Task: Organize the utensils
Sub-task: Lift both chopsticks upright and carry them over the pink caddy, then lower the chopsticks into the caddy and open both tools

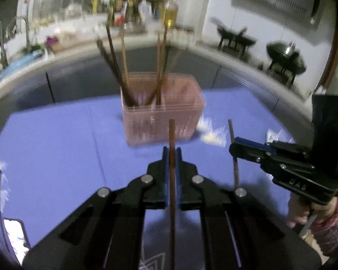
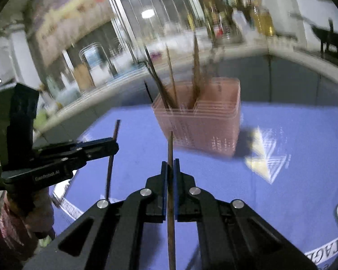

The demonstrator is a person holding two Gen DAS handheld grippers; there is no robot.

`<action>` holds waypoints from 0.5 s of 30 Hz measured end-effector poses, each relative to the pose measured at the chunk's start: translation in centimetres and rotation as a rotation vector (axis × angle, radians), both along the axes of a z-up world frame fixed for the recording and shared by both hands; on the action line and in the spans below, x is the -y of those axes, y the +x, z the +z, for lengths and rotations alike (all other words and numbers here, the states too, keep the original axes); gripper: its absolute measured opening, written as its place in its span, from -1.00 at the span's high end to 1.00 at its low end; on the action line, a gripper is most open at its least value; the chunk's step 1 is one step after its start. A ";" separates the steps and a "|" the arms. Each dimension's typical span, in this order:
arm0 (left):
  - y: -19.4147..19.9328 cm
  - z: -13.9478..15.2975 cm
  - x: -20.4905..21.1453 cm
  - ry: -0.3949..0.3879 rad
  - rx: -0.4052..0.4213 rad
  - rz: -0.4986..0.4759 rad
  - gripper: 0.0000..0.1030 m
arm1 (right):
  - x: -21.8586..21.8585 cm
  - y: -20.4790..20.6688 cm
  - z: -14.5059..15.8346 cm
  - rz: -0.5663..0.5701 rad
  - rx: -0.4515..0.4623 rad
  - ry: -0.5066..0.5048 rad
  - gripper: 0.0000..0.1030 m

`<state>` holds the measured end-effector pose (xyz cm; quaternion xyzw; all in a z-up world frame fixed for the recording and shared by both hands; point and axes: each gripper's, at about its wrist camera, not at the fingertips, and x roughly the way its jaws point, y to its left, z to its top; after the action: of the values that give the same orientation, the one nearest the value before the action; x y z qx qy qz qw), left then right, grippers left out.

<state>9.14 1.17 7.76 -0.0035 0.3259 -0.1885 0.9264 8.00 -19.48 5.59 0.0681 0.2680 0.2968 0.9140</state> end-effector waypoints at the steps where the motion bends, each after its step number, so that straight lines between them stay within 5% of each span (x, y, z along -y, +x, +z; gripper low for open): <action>1: -0.4 1.4 -0.2 -0.016 0.032 0.001 0.92 | 0.1 -0.2 1.2 -0.008 0.035 0.020 0.91; 7: -0.2 8.5 -1.3 -0.076 0.180 0.024 0.92 | -0.5 2.6 8.1 -0.049 0.153 0.083 0.91; 15: 5.6 17.2 -1.7 -0.106 0.314 0.138 0.92 | -2.6 9.2 14.9 -0.159 0.345 0.088 0.91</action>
<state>14.73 2.85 24.93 -0.0451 0.1658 -0.1396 0.9752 17.19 -16.85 20.52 0.0771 0.0881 0.2425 0.9631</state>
